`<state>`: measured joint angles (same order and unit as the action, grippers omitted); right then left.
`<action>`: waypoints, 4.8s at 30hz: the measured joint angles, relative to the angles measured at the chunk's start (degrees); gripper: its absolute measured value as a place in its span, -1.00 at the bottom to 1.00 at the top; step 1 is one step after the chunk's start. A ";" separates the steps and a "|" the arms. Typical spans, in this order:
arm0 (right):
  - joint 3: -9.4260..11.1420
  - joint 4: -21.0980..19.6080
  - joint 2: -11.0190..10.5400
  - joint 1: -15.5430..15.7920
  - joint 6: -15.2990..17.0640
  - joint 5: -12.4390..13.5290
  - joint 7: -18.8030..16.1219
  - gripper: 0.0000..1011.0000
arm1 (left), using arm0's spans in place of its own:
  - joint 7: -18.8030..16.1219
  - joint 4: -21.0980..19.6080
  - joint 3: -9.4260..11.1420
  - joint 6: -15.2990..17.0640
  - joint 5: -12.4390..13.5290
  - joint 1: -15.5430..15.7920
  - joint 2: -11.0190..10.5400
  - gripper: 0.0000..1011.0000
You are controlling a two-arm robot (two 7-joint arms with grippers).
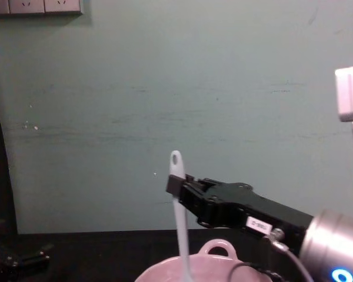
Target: Use the one hand to pick up the spoon and stir the clear water in the bowl.
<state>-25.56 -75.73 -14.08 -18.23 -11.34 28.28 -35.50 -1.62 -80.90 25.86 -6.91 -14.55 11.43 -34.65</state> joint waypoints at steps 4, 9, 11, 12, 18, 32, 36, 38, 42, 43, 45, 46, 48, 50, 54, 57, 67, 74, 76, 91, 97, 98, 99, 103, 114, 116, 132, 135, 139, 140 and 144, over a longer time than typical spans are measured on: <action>-0.85 3.65 2.35 -2.40 -1.62 -0.20 1.07 -0.75 | 0.00 0.00 0.00 0.00 0.00 0.00 0.00 1.00; -0.90 9.41 5.00 -5.65 -5.15 -2.44 3.51 -0.75 | 0.00 0.00 0.00 0.00 0.00 0.00 0.00 1.00; -0.53 12.33 6.04 -7.26 -7.16 -4.31 5.23 -0.75 | 0.00 0.00 0.00 0.00 0.00 0.00 0.00 1.00; -0.14 13.92 6.51 -8.25 -8.50 -5.55 6.40 -0.75 | 0.00 0.00 0.00 0.00 0.00 0.00 0.00 1.00; 1.23 16.29 6.38 -9.88 -10.63 -8.54 9.01 -0.75 | 0.00 0.00 0.00 0.00 0.00 0.00 0.00 1.00; 3.70 0.39 -0.36 -0.52 -1.88 -5.79 6.05 -0.75 | 0.00 0.00 0.00 0.00 0.00 0.00 0.00 1.00; 2.87 -1.47 -0.75 0.84 0.14 -3.71 4.21 -0.75 | 0.00 0.00 0.00 0.00 0.00 0.00 0.00 1.00; 2.17 -1.59 -0.49 1.00 0.88 -2.42 3.18 -0.75 | 0.00 0.00 0.00 0.00 0.00 0.00 0.00 1.00; 0.93 -0.40 0.76 0.34 1.28 -0.39 1.59 -0.75 | 0.00 0.00 0.00 0.00 0.00 0.00 0.00 1.00; 0.69 0.05 1.09 0.06 1.20 -0.12 1.31 -0.75 | 0.00 0.00 0.00 0.00 0.00 0.00 0.00 1.00; 0.22 1.27 1.85 -0.67 0.68 0.18 1.05 -0.75 | 0.00 0.00 0.00 0.00 0.01 0.00 0.00 1.00; -0.18 2.54 2.55 -1.44 -0.02 0.27 0.94 -0.75 | 0.00 0.00 0.00 0.00 0.00 0.00 0.00 1.00; -0.66 4.77 3.68 -2.71 -1.51 0.10 1.01 -0.75 | 0.00 0.00 0.00 0.00 0.00 0.00 0.00 1.00; -0.82 7.64 4.94 -4.30 -3.41 -0.72 1.73 -0.75 | 0.00 0.00 0.00 0.00 0.00 0.00 0.00 1.00; -0.51 11.72 6.71 -6.39 -6.48 -2.54 3.83 -0.75 | 0.00 0.00 0.00 0.00 0.00 0.00 0.00 1.00; 0.63 16.13 8.25 -8.53 -10.15 -5.54 7.30 -0.75 | 0.00 0.00 0.00 0.00 0.00 0.00 0.00 1.00; 3.24 15.77 6.50 -8.65 -11.15 -9.87 11.75 -0.75 | 0.00 0.00 0.00 0.00 0.00 0.00 0.00 1.00; 4.75 6.70 3.35 -3.47 -6.12 -7.89 9.32 -0.75 | 0.00 0.00 0.00 0.00 0.00 0.00 0.00 1.00; 4.76 4.90 2.82 -2.34 -4.77 -7.15 8.47 -0.75 | 0.00 0.00 0.00 0.00 0.00 0.00 0.00 1.00; 1.40 1.74 3.33 -0.13 -0.94 -1.60 3.82 -0.75 | 0.00 0.00 0.00 0.00 0.00 0.00 0.00 1.00; 0.52 7.15 5.55 -3.22 -4.05 -2.29 3.96 -0.75 | 0.00 0.00 0.00 0.00 0.00 0.00 0.00 1.00; 0.53 9.45 6.39 -4.51 -5.46 -2.95 4.43 -0.75 | 0.00 0.00 0.00 0.00 0.00 0.00 0.00 1.00; 0.57 10.64 6.78 -5.15 -6.30 -3.39 4.73 -0.75 | 0.00 0.00 0.00 0.00 0.00 0.00 0.00 1.00; 1.34 16.13 8.39 -8.19 -9.68 -5.37 6.27 -0.75 | 0.00 0.00 0.00 0.00 0.00 0.00 0.00 1.00; 4.45 17.12 6.97 -9.06 -11.20 -7.43 7.97 -0.75 | 0.00 0.00 0.00 0.00 0.00 0.00 0.00 1.00; 4.93 14.02 5.82 -7.44 -9.91 -7.11 7.33 -0.75 | 0.00 0.00 0.00 0.00 0.00 0.00 0.00 1.00; 2.76 3.84 2.45 -1.14 -0.37 3.18 -2.56 -0.75 | 0.00 0.00 0.00 0.00 0.00 0.00 0.00 1.00; 1.82 6.27 3.61 -2.62 -0.55 3.86 -3.31 -0.75 | 0.00 0.00 0.00 0.00 0.00 0.00 0.00 1.00; 0.57 10.40 5.41 -5.09 -2.57 3.73 -3.69 -0.75 | 0.00 0.00 0.00 0.00 0.00 0.00 0.00 1.00; 0.24 12.16 6.10 -6.08 -3.65 3.40 -3.62 -0.75 | 0.00 0.00 0.00 0.00 0.00 0.00 0.00 1.00; -0.26 17.79 8.13 -9.04 -7.86 1.65 -2.71 -0.75 | 0.00 0.00 0.00 0.00 0.00 0.00 0.00 1.00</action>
<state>-25.83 -57.94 -5.95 -27.27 -19.19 29.93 -38.22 -1.62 -80.90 25.86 -6.91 -14.55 11.43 -34.65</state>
